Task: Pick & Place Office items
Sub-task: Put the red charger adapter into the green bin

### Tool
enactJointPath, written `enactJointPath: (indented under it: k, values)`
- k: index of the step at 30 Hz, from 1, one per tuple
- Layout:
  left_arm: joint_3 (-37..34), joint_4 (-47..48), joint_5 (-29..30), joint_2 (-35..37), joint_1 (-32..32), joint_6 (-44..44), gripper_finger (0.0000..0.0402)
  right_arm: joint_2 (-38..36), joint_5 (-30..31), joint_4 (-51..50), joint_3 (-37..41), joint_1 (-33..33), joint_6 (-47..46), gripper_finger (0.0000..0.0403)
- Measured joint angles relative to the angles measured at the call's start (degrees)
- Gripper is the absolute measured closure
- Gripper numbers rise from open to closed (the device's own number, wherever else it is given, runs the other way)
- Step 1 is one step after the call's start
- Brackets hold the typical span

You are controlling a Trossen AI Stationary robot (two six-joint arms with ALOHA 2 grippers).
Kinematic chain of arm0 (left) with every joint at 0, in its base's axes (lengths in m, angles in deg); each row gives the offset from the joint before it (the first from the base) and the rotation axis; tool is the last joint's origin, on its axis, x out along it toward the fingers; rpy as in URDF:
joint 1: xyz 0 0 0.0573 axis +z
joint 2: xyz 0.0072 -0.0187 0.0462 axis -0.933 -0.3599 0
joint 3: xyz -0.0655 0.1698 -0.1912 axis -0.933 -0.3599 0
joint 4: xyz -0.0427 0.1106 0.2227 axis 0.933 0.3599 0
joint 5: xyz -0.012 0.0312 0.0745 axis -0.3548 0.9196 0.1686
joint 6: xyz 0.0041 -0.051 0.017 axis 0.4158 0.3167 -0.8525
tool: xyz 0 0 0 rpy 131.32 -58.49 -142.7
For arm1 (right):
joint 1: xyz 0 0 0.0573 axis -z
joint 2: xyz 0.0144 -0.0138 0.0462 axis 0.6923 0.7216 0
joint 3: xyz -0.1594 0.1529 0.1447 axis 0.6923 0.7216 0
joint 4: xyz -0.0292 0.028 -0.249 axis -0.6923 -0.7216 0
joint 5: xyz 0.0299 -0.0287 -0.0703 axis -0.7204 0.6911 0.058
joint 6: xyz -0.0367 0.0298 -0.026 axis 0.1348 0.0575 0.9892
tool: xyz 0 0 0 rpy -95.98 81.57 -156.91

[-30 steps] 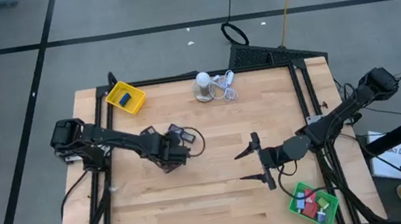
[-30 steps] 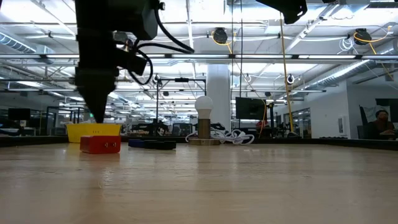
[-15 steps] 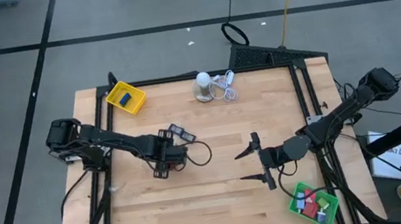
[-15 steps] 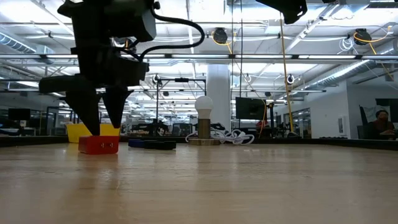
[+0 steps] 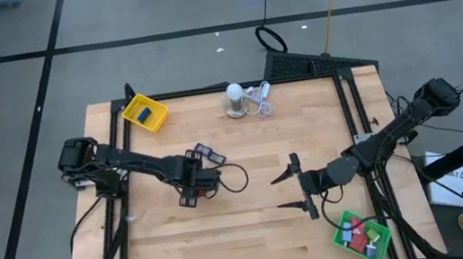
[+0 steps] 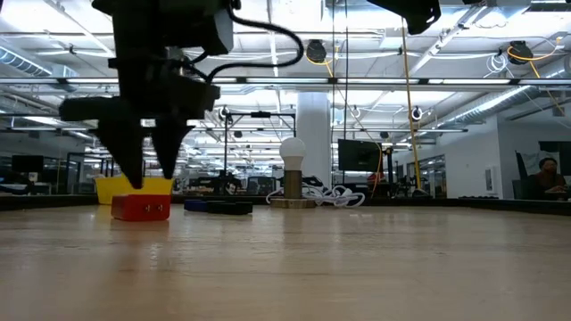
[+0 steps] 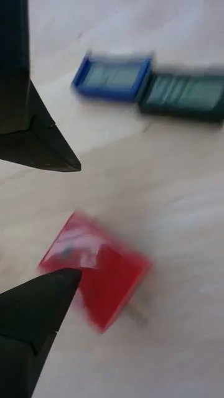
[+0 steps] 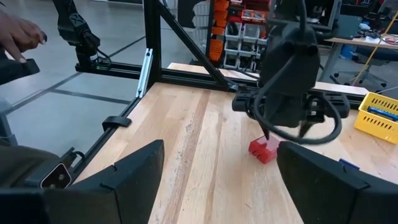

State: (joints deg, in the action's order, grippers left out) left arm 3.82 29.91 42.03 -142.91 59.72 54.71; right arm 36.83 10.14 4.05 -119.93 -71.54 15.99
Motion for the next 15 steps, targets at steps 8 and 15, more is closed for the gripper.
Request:
enactJointPath:
  k: [8,15]
  values:
    - [-1.3,0.7,-8.1,0.0,0.0,-0.2,0.0131,0.0,0.0,-0.4,0.0,0.0,-0.5,0.0106]
    - [-8.7,-12.3,-7.9,-0.1,1.0,-1.6,0.0131,0.0,0.0,-0.4,0.0,0.0,-1.0,0.0106]
